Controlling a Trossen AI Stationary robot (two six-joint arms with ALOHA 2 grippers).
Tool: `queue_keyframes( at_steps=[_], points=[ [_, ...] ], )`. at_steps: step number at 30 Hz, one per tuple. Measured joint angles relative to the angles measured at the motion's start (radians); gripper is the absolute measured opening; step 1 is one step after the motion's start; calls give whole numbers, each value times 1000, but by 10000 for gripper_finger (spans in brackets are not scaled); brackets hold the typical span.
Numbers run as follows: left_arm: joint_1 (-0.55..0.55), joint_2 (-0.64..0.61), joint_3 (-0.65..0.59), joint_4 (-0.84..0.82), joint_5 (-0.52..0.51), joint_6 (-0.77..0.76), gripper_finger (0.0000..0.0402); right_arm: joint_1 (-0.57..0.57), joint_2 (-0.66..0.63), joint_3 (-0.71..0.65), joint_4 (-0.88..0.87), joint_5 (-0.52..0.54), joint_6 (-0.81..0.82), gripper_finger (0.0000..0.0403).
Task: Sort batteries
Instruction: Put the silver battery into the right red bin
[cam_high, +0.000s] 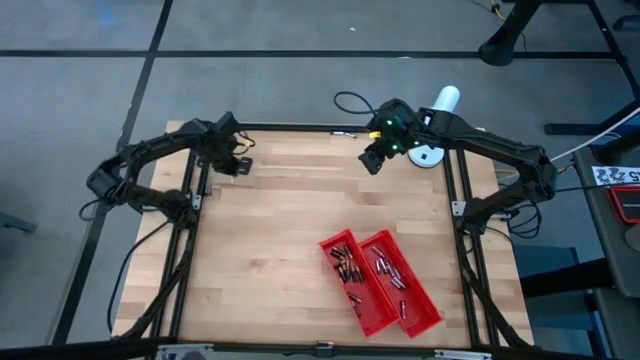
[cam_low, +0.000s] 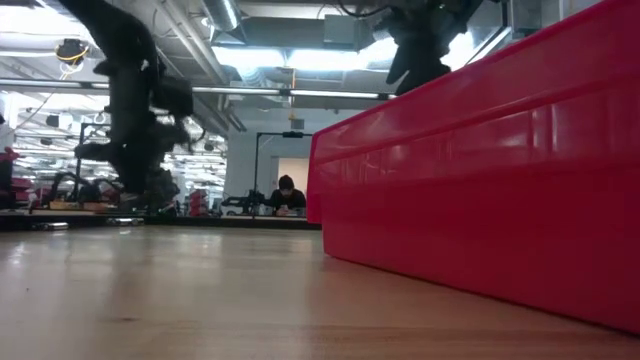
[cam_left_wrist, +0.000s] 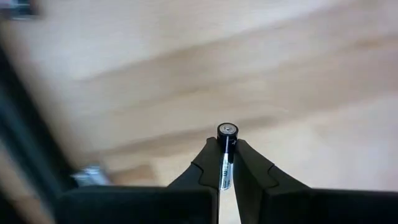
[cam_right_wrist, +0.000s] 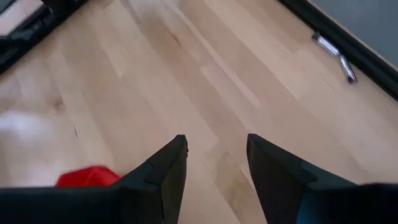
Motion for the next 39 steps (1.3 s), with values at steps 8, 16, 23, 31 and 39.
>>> queue_keyframes(
  at_steps=[8,16,23,31,39],
  points=[
    [-289,-140,0,213,120,-236,12,41,-54,0,-282,-38,1,170],
    [-514,-129,1,609,173,-369,12,247,-68,0,-491,0,183,169],
    [-596,-115,1,899,265,-304,12,492,-68,-25,-578,68,405,169],
    [-599,-115,2,989,329,-239,12,774,-71,-175,-404,95,645,169],
    [-642,-85,12,1011,406,-175,13,904,-80,-203,-342,220,995,169]
  ],
)
